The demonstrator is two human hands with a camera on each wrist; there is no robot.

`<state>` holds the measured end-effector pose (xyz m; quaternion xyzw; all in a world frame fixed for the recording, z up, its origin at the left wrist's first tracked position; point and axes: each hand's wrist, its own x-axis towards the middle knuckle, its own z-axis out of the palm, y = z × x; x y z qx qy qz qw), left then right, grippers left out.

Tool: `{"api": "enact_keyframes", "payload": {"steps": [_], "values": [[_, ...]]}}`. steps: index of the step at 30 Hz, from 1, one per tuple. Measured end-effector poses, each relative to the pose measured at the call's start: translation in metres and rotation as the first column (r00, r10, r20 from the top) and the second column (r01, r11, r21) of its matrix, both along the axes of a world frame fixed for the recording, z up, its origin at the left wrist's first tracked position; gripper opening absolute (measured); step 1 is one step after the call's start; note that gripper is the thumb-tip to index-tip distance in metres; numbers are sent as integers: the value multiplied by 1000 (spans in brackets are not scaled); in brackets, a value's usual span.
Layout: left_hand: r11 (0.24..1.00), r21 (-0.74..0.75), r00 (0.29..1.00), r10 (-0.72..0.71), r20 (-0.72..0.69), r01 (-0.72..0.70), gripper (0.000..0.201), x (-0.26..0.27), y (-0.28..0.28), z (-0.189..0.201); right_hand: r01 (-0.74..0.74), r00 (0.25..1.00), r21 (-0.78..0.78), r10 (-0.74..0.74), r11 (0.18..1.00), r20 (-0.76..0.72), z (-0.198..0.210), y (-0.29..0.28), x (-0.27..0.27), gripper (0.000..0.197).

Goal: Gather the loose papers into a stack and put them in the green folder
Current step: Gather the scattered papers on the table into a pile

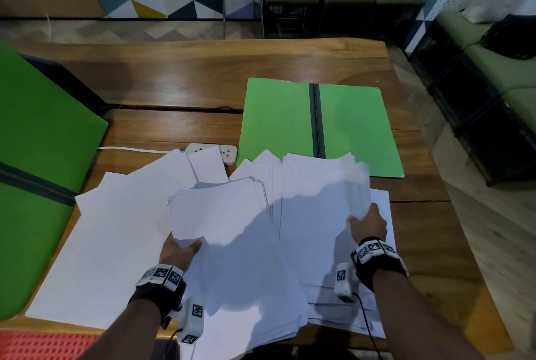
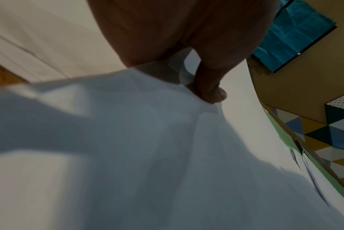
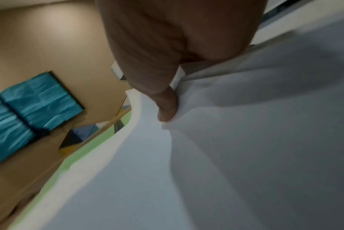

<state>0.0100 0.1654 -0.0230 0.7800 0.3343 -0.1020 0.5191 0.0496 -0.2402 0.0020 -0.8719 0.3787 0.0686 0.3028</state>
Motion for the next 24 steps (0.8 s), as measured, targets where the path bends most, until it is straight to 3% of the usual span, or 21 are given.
{"api": "enact_keyframes", "payload": {"steps": [5,8,12,13,16,17,20,24], "values": [[1000,2,1000,-2,4,2,50,1,-2,2,-7,992,154,-12,988,123,0,-26,2,49],[1000,-2,1000,-2,4,2,52,1,-1,3,-3,992,94,-9,996,123,-7,-37,0,53],[1000,-8,1000,-13,9,13,50,1,-1,3,42,999,-26,-42,999,7,-10,-50,-8,38],[1000,-14,1000,-14,7,14,50,1,-1,4,49,998,-58,-51,997,-25,-9,-49,-10,44],[1000,-2,1000,-14,9,14,50,1,-1,5,32,993,-275,-61,961,-98,-11,-42,-18,96],[1000,-6,1000,-15,10,15,50,0,-1,5,23,989,-286,-63,958,-132,-10,-36,-20,101],[1000,-9,1000,-14,15,14,51,1,-2,7,24,978,-188,-62,982,-199,-18,-20,-24,83],[1000,-14,1000,-14,20,15,45,1,-5,12,94,953,-89,-116,992,-281,-15,-13,-21,80]]}}
